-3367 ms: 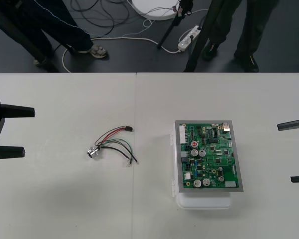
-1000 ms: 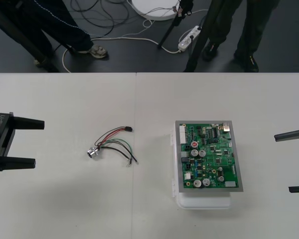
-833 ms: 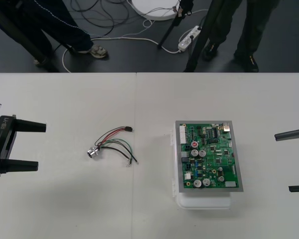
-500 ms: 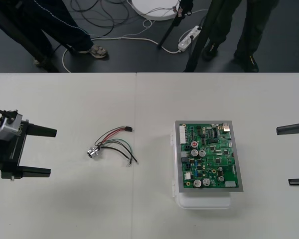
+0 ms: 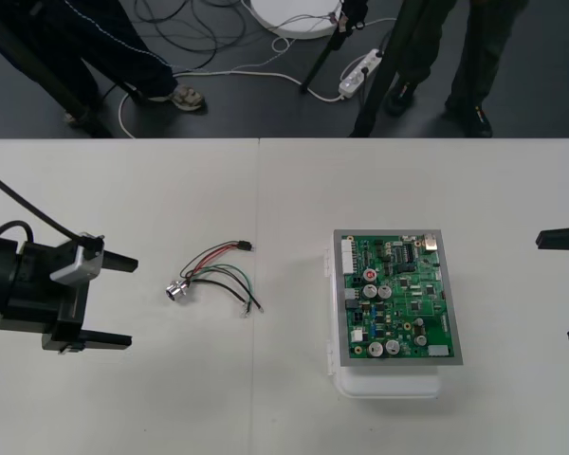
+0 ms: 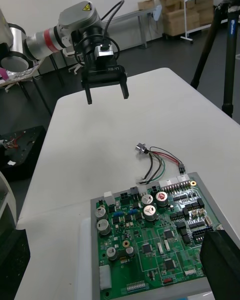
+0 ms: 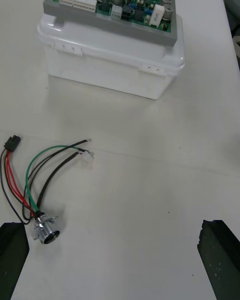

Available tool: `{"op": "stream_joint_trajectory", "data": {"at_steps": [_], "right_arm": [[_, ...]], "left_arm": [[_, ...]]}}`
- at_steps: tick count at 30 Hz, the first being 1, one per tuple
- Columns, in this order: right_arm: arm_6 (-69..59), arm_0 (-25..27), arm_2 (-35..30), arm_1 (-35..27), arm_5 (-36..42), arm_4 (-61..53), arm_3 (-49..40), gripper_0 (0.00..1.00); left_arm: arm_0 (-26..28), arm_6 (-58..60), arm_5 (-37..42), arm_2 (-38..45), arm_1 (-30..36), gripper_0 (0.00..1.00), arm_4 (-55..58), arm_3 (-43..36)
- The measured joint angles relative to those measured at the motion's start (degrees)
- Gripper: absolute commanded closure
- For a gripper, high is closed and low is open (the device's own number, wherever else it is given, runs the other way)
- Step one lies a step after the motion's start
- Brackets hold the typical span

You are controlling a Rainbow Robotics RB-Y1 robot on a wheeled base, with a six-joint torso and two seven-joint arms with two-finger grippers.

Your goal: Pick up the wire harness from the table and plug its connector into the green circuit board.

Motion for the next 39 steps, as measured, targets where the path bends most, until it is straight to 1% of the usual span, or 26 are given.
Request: {"op": "stream_joint_trajectory", "data": {"at_steps": [4, 7, 10, 15, 18, 21, 25, 29, 34, 39], "right_arm": [[11.8, -0.5, 4.4, -1.2, 0.2, -1.5, 2.7, 0.00], [12.4, -1.0, 7.0, -1.2, 0.2, -2.3, 4.5, 0.00], [15.6, -2.4, 10.7, -1.2, 0.2, -4.7, 6.9, 0.00], [25.6, -7.4, 19.9, -1.2, 0.1, -10.2, 12.2, 0.00], [26.5, -10.7, 24.9, -1.3, -0.1, -12.6, 14.7, 0.00], [29.6, -13.1, 28.4, -1.3, -0.4, -14.2, 15.9, 0.00], [34.5, -15.6, 31.3, -1.3, -0.7, -15.6, 17.2, 0.00], [34.8, -17.8, 33.6, -1.3, -1.2, -16.7, 18.2, 0.00], [34.8, -20.1, 35.2, -1.2, -2.0, -16.7, 18.7, 0.00], [34.8, -22.5, 37.4, -1.2, -5.8, -18.0, 21.5, 0.00]], "left_arm": [[0.0, 10.0, 0.0, -2.8, 0.0, 0.00, -5.0, -3.4], [0.0, 13.8, 0.0, -4.9, 0.0, 0.00, -8.9, -5.6], [0.0, 14.0, 0.0, -6.9, 0.0, 0.00, -12.7, -7.3], [-0.2, 14.2, 0.0, -10.3, 0.0, 0.00, -20.0, -9.4], [-0.6, 15.6, 0.0, -12.6, 0.0, 0.00, -24.4, -10.4], [-1.6, 19.3, 0.0, -15.3, 0.0, 0.00, -28.8, -10.9], [-3.2, 28.1, 0.1, -19.1, 0.0, 0.00, -33.9, -11.0], [-5.0, 35.2, 0.1, -22.7, -0.1, 0.00, -38.8, -11.0], [-6.9, 36.3, 0.1, -25.8, -0.3, 0.00, -44.3, -11.0], [-8.9, 37.1, 0.1, -29.2, -0.5, 0.00, -48.8, -11.0]]}}
